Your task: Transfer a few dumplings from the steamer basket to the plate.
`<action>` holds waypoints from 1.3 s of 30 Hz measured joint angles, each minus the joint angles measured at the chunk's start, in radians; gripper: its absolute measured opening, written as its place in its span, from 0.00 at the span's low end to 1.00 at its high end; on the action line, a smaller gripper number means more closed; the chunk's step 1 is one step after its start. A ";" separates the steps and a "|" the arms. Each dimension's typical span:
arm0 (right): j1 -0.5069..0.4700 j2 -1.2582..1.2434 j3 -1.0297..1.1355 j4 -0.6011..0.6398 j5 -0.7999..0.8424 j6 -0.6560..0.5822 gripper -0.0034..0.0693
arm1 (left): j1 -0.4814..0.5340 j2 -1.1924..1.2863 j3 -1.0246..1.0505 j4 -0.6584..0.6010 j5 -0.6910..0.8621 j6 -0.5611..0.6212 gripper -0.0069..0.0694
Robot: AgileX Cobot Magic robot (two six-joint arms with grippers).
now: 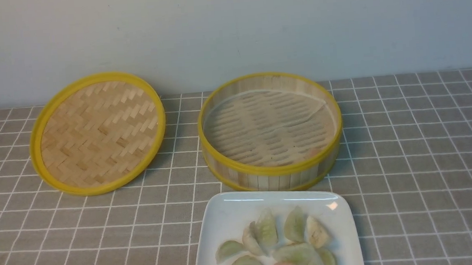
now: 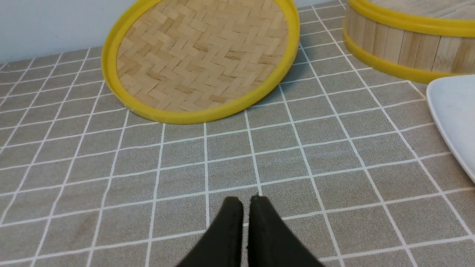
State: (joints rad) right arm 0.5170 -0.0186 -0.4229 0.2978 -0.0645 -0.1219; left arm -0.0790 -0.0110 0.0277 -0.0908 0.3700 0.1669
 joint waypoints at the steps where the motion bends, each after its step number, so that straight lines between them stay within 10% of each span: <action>1: 0.000 0.000 0.000 0.000 0.000 0.000 0.03 | 0.000 0.000 0.000 0.000 0.000 0.000 0.10; 24: -0.002 0.000 0.001 -0.021 0.012 -0.051 0.03 | 0.000 0.000 0.000 0.000 0.001 0.000 0.10; 39: -0.424 0.000 0.435 -0.108 0.355 -0.172 0.03 | 0.000 0.000 0.000 0.000 0.002 0.000 0.10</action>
State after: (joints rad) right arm 0.0928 -0.0186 0.0121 0.1898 0.2902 -0.2943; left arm -0.0790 -0.0110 0.0277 -0.0908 0.3720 0.1669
